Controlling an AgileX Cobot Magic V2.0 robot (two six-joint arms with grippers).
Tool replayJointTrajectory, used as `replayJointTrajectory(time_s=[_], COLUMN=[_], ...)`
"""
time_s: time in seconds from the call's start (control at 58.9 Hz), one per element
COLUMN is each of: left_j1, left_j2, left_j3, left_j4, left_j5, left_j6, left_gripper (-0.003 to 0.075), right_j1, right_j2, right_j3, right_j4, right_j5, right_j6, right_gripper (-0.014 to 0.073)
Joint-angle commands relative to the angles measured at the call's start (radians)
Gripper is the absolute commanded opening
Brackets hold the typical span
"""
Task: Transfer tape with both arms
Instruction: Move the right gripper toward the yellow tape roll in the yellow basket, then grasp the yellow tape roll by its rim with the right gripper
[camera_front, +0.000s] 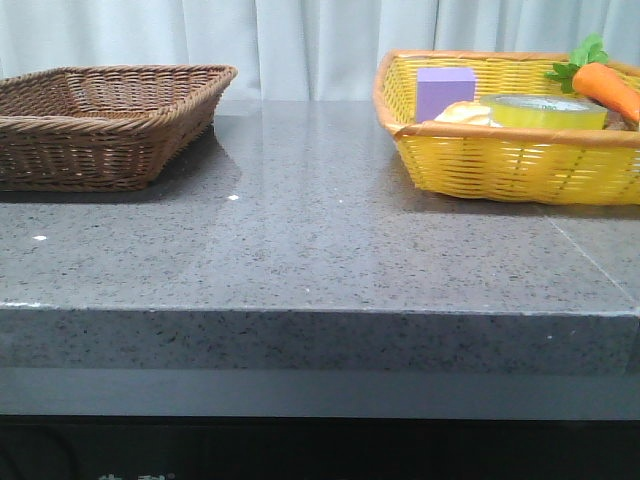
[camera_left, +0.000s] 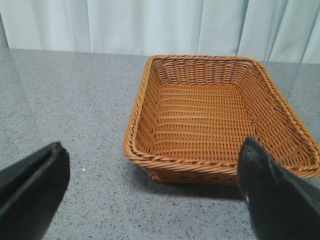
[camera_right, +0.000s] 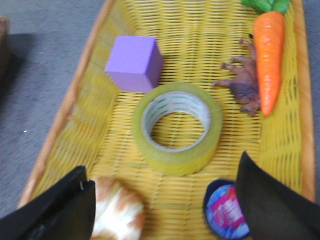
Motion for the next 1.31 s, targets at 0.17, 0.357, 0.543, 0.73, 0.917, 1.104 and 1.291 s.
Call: replayJointTrajectory(time_s=[0.17,0.357,0.543,0.73,0.917,1.104,1.291], left_j1=[0.002,0.002,0.002,0.002,0.002,0.002,0.002], left_j2=[0.009,0.009,0.009,0.009,0.009,0.009,0.009], left_j3=[-0.038,-0.038,-0.038,-0.038,-0.038,-0.038,-0.036], left_j4=[0.002,0.002,0.002,0.002,0.002,0.002,0.002], left_j5=[-0.076,-0.076,-0.076,-0.076,-0.074,-0.073,-0.069], left_j6=[-0.002,-0.002,-0.002,-0.002,-0.002,-0.002,-0.002], left_gripper=[0.0673,0.0673,0.0673,0.0673,0.0673,0.0673,0.0673], right_j1=[-0.04,-0.039,-0.039,-0.038,-0.037,-0.037,-0.037], right_j2=[0.289,0.485,0.592,0.626,0.656,0.676,0.672], right_j3=[-0.33,-0.525,-0.611,-0.61,-0.61,-0.61,-0.61], right_j4=[-0.09,-0.089,-0.089,-0.089,-0.089,-0.088,-0.088], right_j5=[0.116,0.248,0.336,0.336,0.321,0.333,0.328], right_j6=[0.055,0.055,0.055,0.055,0.055,0.055,0.054], right_gripper=[0.0592,0.0592,0.059,0.059,0.0489,0.0248,0.0112])
